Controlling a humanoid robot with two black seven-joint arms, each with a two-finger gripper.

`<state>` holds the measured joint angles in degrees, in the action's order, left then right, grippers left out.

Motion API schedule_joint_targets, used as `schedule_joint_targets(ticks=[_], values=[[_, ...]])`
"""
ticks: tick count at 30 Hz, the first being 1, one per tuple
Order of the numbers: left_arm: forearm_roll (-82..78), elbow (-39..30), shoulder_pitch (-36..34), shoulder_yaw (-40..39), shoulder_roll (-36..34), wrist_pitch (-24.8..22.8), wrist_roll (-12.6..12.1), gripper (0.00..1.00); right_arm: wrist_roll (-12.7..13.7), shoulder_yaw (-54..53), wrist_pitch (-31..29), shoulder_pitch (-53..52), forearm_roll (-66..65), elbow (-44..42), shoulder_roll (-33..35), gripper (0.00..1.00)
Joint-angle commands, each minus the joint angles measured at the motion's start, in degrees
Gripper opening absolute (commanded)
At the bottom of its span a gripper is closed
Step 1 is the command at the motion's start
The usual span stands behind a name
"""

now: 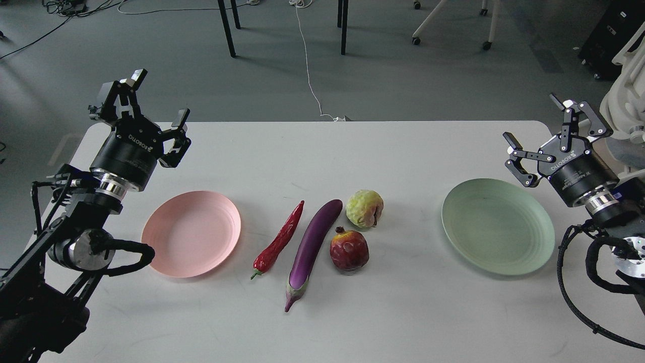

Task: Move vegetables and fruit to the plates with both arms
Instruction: 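Raise the right gripper and swing it toward the pale fruit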

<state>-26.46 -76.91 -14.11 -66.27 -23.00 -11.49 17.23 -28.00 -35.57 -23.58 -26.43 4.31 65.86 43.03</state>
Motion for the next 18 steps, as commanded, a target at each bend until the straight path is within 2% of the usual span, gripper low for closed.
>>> schedule_joint_targets(ticks=[1,7,10,14,18], values=[[-0.69,0.01,0.13,0.26,0.24,-0.28,0.26,0.99,0.00,-0.29,-0.24,0.24,0.00,0.06,-0.14,0.98],[-0.52,0.18,-0.13,0.35,-0.37,-0.54,-0.26,0.99,0.00,-0.03,-0.68,-0.11,-2.62,0.14,0.21,0.98],[-0.96,0.18,-0.30,0.53,-0.90,-1.95,0.08,0.99,0.00,0.15,-3.48,-1.95,-10.86,1.19,1.78,0.98],[-0.96,0.18,-0.66,0.62,-1.43,-3.10,-0.18,0.99,0.00,3.12,-4.42,-7.91,-25.63,5.76,8.37,0.98],[-0.70,0.18,-0.57,0.70,-1.61,-2.92,0.44,0.99,0.00,12.78,-4.42,-21.08,-38.20,9.37,13.12,0.98]])
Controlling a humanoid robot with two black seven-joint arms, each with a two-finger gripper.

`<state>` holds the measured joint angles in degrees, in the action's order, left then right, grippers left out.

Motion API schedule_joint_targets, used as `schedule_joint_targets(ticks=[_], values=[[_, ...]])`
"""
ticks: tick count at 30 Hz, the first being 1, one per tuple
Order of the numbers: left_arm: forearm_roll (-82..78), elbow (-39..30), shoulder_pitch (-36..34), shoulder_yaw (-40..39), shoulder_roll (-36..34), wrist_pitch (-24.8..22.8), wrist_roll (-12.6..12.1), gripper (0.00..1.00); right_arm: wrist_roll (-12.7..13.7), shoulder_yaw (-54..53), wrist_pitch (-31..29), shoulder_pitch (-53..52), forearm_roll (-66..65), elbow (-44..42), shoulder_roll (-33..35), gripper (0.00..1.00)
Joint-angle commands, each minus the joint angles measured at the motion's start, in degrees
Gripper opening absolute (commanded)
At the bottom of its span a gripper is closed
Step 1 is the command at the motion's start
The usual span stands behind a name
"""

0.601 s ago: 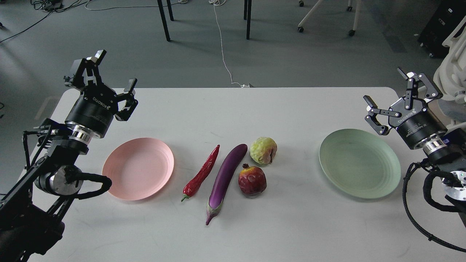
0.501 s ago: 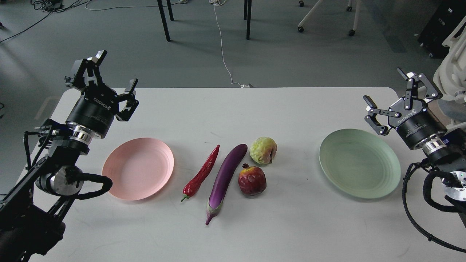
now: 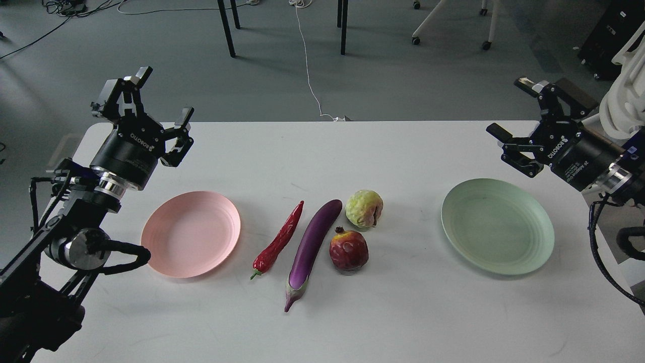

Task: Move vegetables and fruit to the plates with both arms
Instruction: 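Raise the right gripper and swing it toward the pale fruit, then lower the right gripper onto the pale green fruit and grasp it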

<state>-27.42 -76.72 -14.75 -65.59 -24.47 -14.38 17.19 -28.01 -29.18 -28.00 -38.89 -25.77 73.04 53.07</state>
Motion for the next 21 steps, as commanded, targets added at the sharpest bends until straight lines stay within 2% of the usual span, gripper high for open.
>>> schedule_joint_targets(ticks=[1,5,11,15,21], values=[[0.00,0.00,0.07,0.02,-0.14,-0.03,0.57,0.99,0.01,9.90,0.00,-13.10,-11.46,2.81,3.87,0.98],[-0.27,-0.09,0.07,0.28,-0.14,0.14,0.92,0.99,0.01,26.85,0.00,-31.38,-23.42,3.43,2.74,0.98],[-0.36,-0.27,0.16,0.46,0.04,0.49,0.92,0.99,0.01,47.43,0.00,-52.58,-35.39,2.73,-7.26,0.98],[-0.44,-0.36,0.51,0.46,0.21,0.49,1.01,0.99,0.01,55.18,0.00,-59.28,-40.31,2.64,-14.21,0.98],[-0.36,-0.36,0.60,0.46,0.57,0.58,1.44,0.99,0.01,60.46,1.72,-60.52,-46.21,-1.13,-22.56,0.98]])
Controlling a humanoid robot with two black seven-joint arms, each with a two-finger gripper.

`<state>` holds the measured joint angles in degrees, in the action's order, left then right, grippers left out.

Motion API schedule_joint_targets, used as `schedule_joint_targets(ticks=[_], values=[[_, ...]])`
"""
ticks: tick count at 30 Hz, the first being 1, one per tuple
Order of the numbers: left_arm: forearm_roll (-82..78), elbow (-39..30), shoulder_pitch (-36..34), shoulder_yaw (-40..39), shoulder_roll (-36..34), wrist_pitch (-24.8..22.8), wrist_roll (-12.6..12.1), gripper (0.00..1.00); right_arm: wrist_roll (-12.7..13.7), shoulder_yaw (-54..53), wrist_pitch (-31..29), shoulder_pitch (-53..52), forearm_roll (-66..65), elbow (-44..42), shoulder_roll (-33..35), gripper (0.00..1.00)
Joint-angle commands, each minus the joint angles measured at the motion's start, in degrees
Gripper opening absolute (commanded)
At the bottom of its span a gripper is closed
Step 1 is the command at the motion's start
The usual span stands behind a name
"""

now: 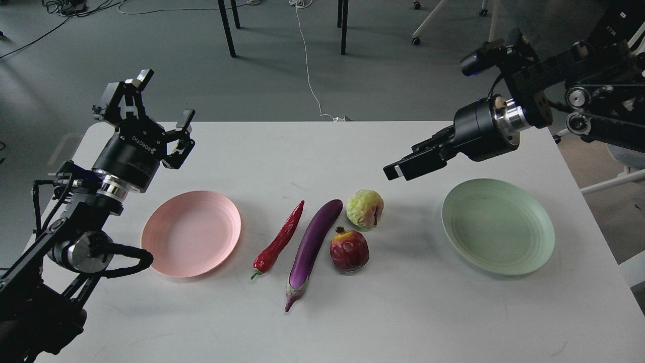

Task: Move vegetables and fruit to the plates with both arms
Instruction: 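Lower the right gripper onto the pale green fruit and grasp it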

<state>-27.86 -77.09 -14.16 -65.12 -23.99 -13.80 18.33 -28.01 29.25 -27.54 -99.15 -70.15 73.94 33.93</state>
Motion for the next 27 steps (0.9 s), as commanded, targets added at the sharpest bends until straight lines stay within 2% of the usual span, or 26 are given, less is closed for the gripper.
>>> schedule_joint_targets(ticks=[1,10,20,27], values=[[0.00,0.01,0.01,-0.01,0.08,0.00,0.31,0.99,0.01,3.00,1.95,-0.25,-2.18,-3.09,-5.00,0.98],[0.08,-0.08,0.01,-0.01,-0.10,-0.09,0.31,0.99,0.01,9.60,8.72,3.25,-2.09,-13.64,-16.87,0.98],[0.08,-0.08,0.27,-0.09,-0.18,-0.17,0.39,0.99,0.01,9.86,17.60,11.34,-1.92,-20.42,-21.97,0.98],[0.08,-0.08,0.36,-0.09,-0.10,-0.44,0.39,0.99,0.01,10.13,18.31,13.02,-1.92,-23.93,-24.96,0.98]])
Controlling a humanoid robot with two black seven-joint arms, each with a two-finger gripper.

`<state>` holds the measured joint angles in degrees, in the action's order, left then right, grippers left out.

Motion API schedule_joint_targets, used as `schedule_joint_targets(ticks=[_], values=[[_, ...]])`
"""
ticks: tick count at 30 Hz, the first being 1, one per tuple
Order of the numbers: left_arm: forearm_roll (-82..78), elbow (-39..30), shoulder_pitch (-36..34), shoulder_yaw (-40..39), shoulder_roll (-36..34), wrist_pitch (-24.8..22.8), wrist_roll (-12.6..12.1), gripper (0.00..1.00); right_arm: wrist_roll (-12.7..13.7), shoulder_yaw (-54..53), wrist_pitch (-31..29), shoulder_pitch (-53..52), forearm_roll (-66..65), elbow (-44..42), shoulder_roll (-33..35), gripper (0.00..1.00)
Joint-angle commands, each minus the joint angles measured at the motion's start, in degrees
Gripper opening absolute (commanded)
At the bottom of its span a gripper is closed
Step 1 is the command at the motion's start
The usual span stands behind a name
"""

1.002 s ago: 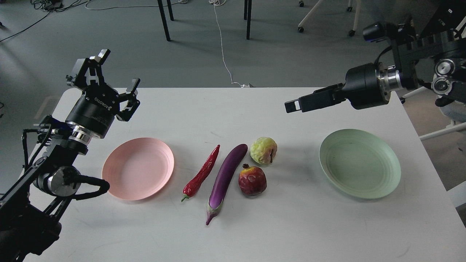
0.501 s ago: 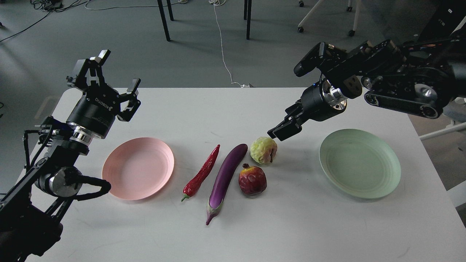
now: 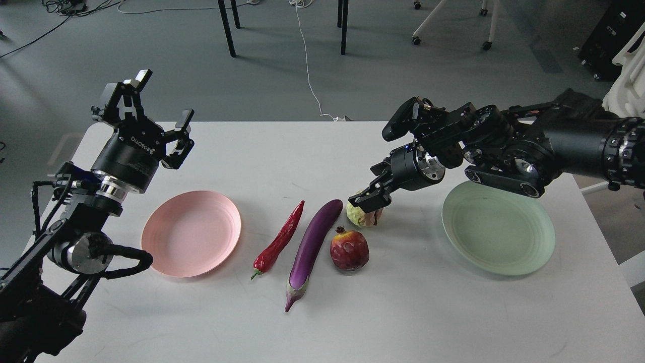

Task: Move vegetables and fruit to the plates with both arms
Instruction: 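Lower the right gripper onto the pale green fruit and grasp it, then carry the pale fruit to the green plate and release it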

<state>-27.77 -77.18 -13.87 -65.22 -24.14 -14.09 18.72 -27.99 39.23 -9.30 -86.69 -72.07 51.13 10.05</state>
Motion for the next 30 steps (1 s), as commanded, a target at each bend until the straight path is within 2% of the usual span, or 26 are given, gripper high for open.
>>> schedule_joint_targets(ticks=[1,24,30], values=[[0.00,0.01,0.07,0.00,0.05,-0.15,0.00,0.99,-0.01,0.40,0.08,0.82,0.00,-1.64,-1.43,0.98],[0.00,-0.08,0.60,-0.17,-0.21,-0.15,0.35,0.99,-0.01,2.25,1.13,4.52,0.00,-4.46,-2.57,0.98],[0.00,-0.08,0.60,-0.17,-0.21,-0.23,0.35,0.99,-0.01,2.52,1.13,5.04,0.00,-4.46,-2.49,0.92]])
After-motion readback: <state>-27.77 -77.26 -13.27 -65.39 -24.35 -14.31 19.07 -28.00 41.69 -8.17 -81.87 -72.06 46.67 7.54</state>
